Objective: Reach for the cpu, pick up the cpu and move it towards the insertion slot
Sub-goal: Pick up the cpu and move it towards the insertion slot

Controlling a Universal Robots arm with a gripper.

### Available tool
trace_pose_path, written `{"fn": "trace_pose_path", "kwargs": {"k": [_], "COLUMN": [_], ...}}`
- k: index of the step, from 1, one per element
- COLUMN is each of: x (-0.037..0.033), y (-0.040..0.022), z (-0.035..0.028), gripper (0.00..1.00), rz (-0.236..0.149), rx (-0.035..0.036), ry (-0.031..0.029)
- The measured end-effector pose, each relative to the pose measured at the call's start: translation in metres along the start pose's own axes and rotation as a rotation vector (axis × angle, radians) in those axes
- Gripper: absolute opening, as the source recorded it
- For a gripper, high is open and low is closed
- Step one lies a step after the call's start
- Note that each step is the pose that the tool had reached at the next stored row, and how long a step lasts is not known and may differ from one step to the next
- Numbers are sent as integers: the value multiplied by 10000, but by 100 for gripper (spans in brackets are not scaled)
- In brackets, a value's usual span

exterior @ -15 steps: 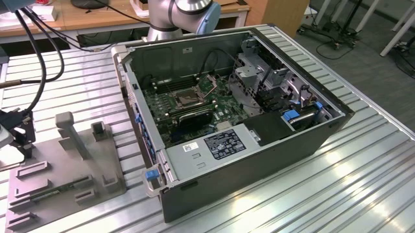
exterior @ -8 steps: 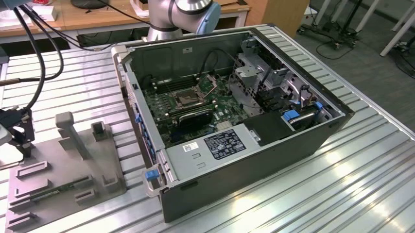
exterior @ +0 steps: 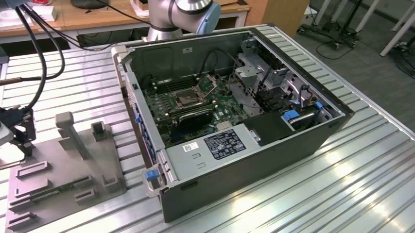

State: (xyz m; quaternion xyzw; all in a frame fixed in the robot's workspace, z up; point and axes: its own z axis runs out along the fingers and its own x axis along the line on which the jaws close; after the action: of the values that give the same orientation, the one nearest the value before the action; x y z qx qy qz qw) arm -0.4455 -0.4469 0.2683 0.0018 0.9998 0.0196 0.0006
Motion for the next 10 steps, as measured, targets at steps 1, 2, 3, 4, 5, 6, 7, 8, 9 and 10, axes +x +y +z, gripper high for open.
{"fn": "trace_pose_path", "kwargs": {"k": [1, 2, 3, 4, 5, 6, 7, 8, 9, 10], "x": [-1, -2, -2, -3, -4, -3, -3, -3, -3, -3], "y": [0, 0, -1, 0, 0, 1, 1, 1, 2, 2], "z": [0, 0, 0, -4, -18, -34, -40, -48, -57, -66], "gripper": [55, 55, 55, 55, 55, 55, 55, 55, 55, 55], "rz": [1, 1, 0, 0, -1, -1, -1, -1, 0, -1], "rx": [0, 0, 1, 1, 2, 2, 0, 1, 1, 0], "ry": [0, 0, 1, 2, 4, 5, 2, 2, 2, 2]}}
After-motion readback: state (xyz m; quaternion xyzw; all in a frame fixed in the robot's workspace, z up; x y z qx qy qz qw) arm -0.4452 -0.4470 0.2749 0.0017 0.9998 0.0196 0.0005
